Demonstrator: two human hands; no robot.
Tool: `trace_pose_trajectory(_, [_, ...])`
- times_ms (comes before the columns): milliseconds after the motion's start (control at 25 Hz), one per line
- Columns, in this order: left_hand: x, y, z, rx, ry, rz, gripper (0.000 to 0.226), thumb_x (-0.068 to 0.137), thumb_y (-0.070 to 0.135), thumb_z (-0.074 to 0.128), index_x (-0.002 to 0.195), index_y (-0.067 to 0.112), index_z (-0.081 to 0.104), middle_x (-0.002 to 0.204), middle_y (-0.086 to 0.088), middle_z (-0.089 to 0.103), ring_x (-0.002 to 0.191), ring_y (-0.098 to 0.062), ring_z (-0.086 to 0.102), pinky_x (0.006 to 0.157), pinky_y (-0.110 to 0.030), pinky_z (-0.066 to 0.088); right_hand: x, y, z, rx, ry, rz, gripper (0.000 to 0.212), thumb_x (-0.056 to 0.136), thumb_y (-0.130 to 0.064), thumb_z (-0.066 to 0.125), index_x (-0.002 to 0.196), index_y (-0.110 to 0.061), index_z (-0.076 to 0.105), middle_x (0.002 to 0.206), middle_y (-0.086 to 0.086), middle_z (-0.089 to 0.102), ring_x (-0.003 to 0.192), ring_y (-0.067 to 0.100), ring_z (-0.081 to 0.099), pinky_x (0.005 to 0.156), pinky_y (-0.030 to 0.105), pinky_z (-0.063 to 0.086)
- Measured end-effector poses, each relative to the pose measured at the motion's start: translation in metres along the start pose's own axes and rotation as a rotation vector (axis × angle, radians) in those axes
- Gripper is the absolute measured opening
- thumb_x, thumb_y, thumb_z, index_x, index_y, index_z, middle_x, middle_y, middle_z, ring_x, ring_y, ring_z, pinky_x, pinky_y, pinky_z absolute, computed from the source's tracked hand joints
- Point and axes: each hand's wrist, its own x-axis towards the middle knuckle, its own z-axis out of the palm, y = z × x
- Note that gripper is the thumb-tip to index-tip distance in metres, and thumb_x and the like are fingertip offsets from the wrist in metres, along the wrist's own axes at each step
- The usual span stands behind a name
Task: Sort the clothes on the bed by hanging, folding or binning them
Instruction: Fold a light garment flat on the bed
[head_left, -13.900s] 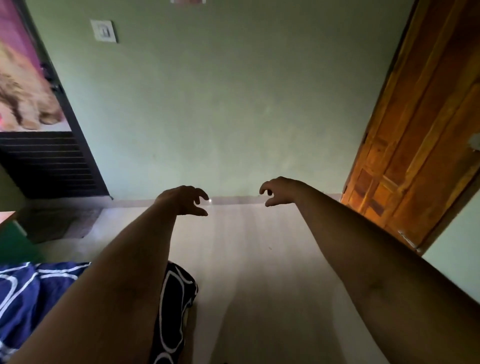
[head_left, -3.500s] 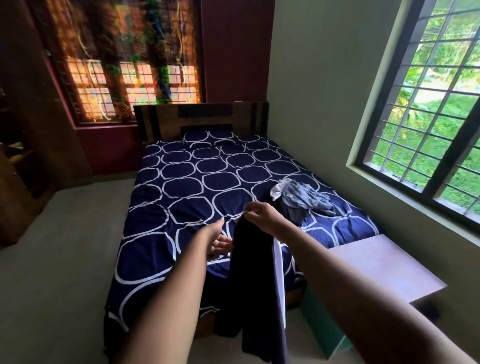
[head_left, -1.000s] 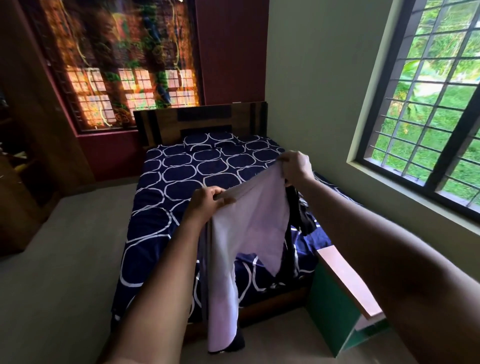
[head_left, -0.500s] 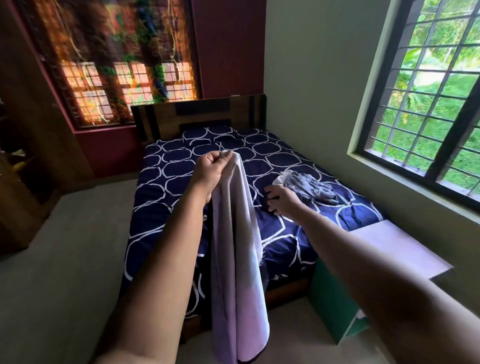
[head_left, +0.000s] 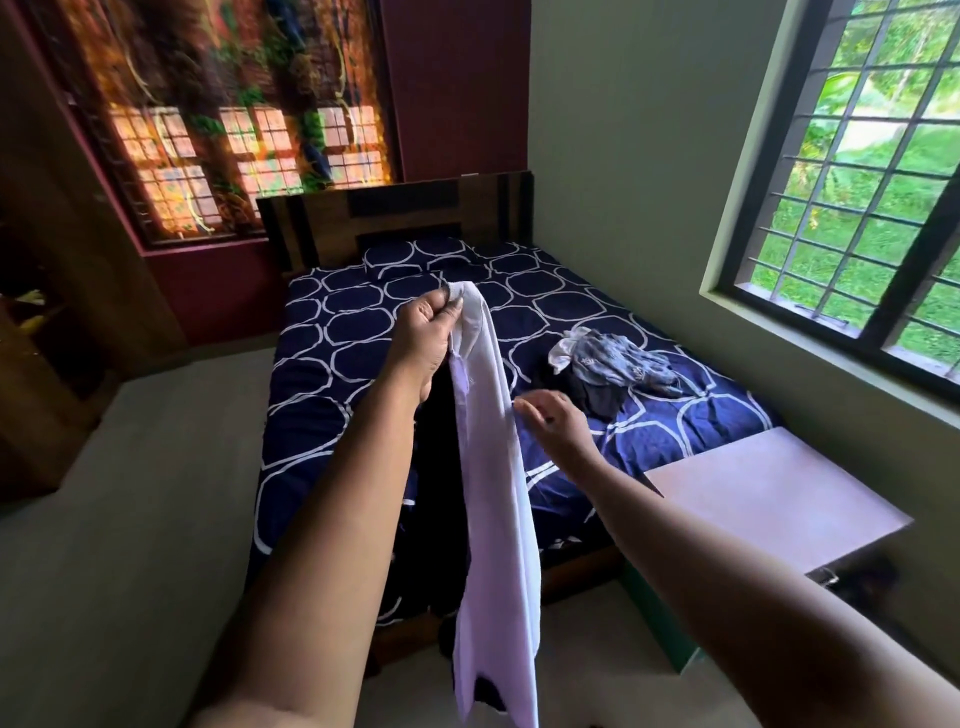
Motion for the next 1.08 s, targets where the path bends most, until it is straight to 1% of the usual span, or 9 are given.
trace_pose_trajectory(80, [0.008,-0.007,0.004,-0.041,0.045,-0.055,0.018,0.096,0.003,0.051,0.095,0.011,0.067,0.082,0.003,0.066,0.075,-0.005,0.060,0.074,-0.019,0.051,0.007,-0.022,0.013,-0.088,0.218,-0.207,0.043,0.082,-0.043,0.066,0.106,-0.008,0.062,0.101,0.003,0.057,0.090,0.013,0.049,0.085,0.018,0.040])
trace_pose_trajectory(160, [0.020,-0.013,0.011,-0.088,0.075,-0.121,0.024,0.095,0.001,0.051,0.074,0.010,0.058,0.069,-0.003,0.058,0.065,-0.013,0.054,0.068,-0.028,0.047,0.015,-0.038,0.031,-0.182,0.224,-0.299,0.061,0.074,-0.052,0.067,0.114,-0.008,0.055,0.107,0.004,0.055,0.098,0.016,0.046,0.087,0.026,0.037])
trace_pose_trajectory(320, [0.046,-0.013,0.019,-0.154,0.051,-0.231,0.009,0.098,0.011,0.049,0.094,0.008,0.056,0.082,-0.010,0.062,0.071,-0.017,0.062,0.066,-0.029,0.054,0.063,-0.039,0.038,-0.043,0.169,0.010,0.019,0.090,-0.017,0.055,0.108,-0.010,0.059,0.097,0.014,0.065,0.090,0.030,0.058,0.070,0.032,0.037])
trace_pose_trajectory(400, [0.060,-0.013,0.011,0.020,0.090,-0.252,0.025,0.100,0.034,0.046,0.100,0.015,0.063,0.090,-0.005,0.069,0.074,-0.015,0.067,0.064,-0.025,0.056,0.105,-0.029,0.023,0.075,0.180,0.045,0.019,0.094,-0.013,0.053,0.106,-0.005,0.065,0.095,0.018,0.069,0.081,0.022,0.057,0.069,0.027,0.036])
trace_pose_trajectory(520, [0.087,-0.023,-0.005,0.042,0.113,-0.171,0.054,0.098,0.056,0.033,0.092,0.016,0.068,0.101,-0.003,0.073,0.080,-0.014,0.069,0.068,-0.023,0.050,0.166,-0.027,0.003,0.151,0.114,0.002,0.026,0.091,-0.006,0.052,0.111,-0.008,0.069,0.103,0.007,0.071,0.089,0.010,0.058,0.083,0.024,0.045])
trace_pose_trajectory(640, [0.116,-0.026,0.008,-0.304,-0.005,-0.118,0.069,0.094,0.065,0.012,0.107,0.023,0.066,0.118,0.001,0.067,0.105,-0.019,0.064,0.086,-0.034,0.045,0.213,-0.036,-0.007,0.142,0.017,-0.098,0.034,0.086,0.001,0.051,0.111,-0.011,0.071,0.095,0.004,0.070,0.078,0.007,0.059,0.073,0.020,0.044])
trace_pose_trajectory(760, [0.147,-0.026,0.035,-0.338,-0.087,-0.088,0.073,0.092,0.066,0.004,0.120,0.026,0.059,0.128,0.002,0.061,0.112,-0.020,0.060,0.086,-0.034,0.045,0.252,-0.042,-0.022,0.097,-0.007,-0.185,0.029,0.084,0.001,0.056,0.105,-0.011,0.073,0.097,0.005,0.073,0.083,0.009,0.061,0.070,0.012,0.043])
trace_pose_trajectory(960, [0.191,-0.044,0.077,-0.077,-0.067,-0.063,0.032,0.094,0.042,0.053,0.119,0.023,0.062,0.115,0.001,0.068,0.102,-0.014,0.064,0.089,-0.036,0.047,0.302,-0.043,-0.047,0.086,-0.073,-0.283,0.012,0.080,-0.012,0.071,0.092,-0.009,0.076,0.084,0.000,0.072,0.073,0.005,0.059,0.065,0.005,0.039])
trace_pose_trajectory(1080, [0.212,-0.065,0.093,0.262,-0.041,0.041,0.023,0.070,0.048,0.070,0.076,0.025,0.071,0.068,0.012,0.064,0.067,-0.007,0.057,0.066,-0.033,0.045,0.328,-0.038,-0.060,0.152,-0.115,-0.276,0.009,0.079,-0.013,0.073,0.087,-0.011,0.076,0.080,0.000,0.071,0.068,0.004,0.060,0.068,0.015,0.046])
